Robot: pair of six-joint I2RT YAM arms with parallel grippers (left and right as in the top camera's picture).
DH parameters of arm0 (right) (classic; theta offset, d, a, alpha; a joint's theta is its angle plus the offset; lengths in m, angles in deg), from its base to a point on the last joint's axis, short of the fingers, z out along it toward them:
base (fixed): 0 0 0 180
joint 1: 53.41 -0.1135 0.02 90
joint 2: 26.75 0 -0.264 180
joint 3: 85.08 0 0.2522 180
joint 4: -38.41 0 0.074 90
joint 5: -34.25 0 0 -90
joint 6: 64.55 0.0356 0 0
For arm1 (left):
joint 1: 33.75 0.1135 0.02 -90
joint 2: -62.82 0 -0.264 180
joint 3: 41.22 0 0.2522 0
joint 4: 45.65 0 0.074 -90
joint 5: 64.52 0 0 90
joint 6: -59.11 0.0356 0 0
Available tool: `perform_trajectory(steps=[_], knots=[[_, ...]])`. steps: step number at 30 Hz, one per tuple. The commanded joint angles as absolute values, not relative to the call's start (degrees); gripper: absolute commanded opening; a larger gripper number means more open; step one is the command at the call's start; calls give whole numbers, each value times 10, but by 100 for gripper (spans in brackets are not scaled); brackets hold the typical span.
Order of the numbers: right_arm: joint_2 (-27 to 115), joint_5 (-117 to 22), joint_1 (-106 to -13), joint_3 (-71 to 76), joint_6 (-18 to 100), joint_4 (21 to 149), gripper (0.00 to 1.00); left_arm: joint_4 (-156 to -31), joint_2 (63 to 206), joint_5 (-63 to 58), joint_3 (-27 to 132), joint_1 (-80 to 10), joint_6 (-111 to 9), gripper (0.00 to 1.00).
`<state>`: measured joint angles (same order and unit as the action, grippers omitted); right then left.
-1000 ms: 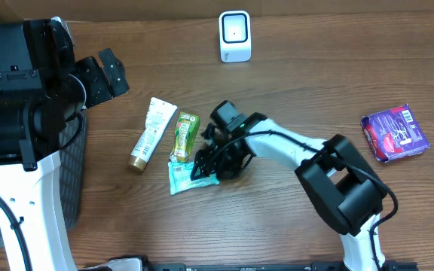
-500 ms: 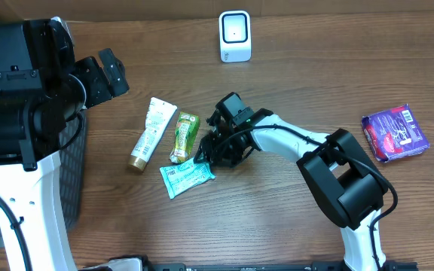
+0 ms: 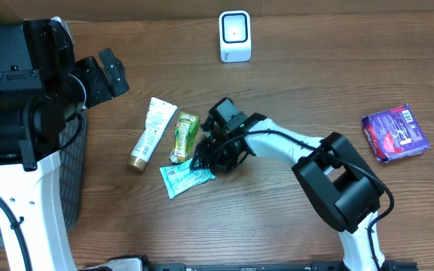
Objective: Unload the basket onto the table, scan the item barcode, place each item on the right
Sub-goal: 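Move the right gripper to the mint-green packet and grasp it, then lift the mint-green packet and hold it before the white scanner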
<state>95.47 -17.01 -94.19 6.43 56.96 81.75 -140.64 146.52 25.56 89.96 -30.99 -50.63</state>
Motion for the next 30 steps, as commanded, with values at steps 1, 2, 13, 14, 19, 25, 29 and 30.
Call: perform_trajectory(steps=[1, 2, 13, 14, 19, 25, 29, 30], knots=[[968, -198, -952, 59, 575, 821, 48, -1407, 1469, 261, 907, -308, -502, 100], [968, -202, -952, 59, 580, 821, 45, -1407, 1469, 261, 907, -308, -502, 100], [948, -172, -928, 65, 557, 806, 4, -1407, 1469, 261, 907, -308, -502, 100], [932, -172, -918, 66, 550, 820, 4, -1407, 1469, 261, 907, -308, -502, 100], [833, -186, -868, 66, 490, 866, 4, -1407, 1469, 261, 907, -308, -502, 99], [687, -186, -788, 66, 459, 888, 4, -1407, 1469, 261, 907, -308, -502, 100], [612, -183, -739, 66, 447, 892, 4, -1407, 1469, 261, 907, -308, -502, 100], [598, -183, -730, 66, 436, 892, 4, -1407, 1469, 261, 907, -308, -502, 100]])
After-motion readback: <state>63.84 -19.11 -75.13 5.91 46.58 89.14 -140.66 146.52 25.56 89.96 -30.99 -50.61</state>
